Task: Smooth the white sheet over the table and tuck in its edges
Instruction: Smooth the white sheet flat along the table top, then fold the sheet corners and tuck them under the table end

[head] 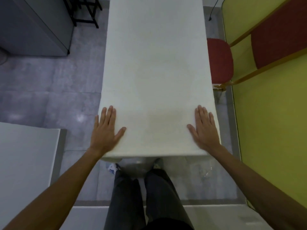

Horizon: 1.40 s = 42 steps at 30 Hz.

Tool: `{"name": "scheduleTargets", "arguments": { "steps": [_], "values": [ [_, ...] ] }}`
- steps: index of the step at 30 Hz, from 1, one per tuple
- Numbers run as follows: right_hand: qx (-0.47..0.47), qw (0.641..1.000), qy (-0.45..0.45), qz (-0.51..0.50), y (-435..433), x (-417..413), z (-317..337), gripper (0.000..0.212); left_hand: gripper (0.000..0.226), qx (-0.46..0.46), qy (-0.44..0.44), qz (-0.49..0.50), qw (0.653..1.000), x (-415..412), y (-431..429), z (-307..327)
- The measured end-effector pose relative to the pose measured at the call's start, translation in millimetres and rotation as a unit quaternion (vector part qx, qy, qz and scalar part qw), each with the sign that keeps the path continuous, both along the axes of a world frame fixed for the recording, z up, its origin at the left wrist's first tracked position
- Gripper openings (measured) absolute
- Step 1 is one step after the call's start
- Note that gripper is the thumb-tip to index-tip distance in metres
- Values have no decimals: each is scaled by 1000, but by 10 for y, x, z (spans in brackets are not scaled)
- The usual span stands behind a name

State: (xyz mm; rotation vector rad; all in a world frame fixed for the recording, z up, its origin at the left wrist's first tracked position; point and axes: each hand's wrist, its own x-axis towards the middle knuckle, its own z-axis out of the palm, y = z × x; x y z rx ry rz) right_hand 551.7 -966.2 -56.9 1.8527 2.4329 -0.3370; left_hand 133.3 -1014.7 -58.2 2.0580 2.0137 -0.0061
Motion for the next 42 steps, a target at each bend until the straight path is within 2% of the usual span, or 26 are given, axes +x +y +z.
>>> {"name": "scheduleTargets", "arguments": {
  "steps": [7,12,16,19,21,23,29,34,39,42],
  "values": [
    [-9,1000,16,-18,-8,40,44,78,86,-19,7,5,1000,31,14,61],
    [-45,998,6,-34,-22,-35,198,79,88,-67,13,17,997,136,36,195],
    [-120,992,-17,-37,67,-113,362,93,85,-114,9,41,993,272,88,370],
    [-137,989,-13,-51,145,-150,491,104,82,-116,-8,52,992,354,166,513],
    [-144,988,-1,-62,205,-179,623,95,83,-111,-12,44,993,425,278,633],
    [-141,987,6,-73,264,-218,724,87,84,-98,-24,30,994,535,428,773],
    [-129,987,33,-94,437,-324,1043,83,80,-102,-54,-56,992,948,693,1061],
    [-120,981,49,-145,362,-294,1121,84,78,-113,-47,-114,986,1124,773,1063],
    [-108,970,62,-208,123,-111,1084,89,72,-79,-100,-187,974,1272,835,1069],
    [-103,958,69,-258,-15,11,1035,85,86,-84,-95,-239,963,1347,899,1045]
  ]
}}
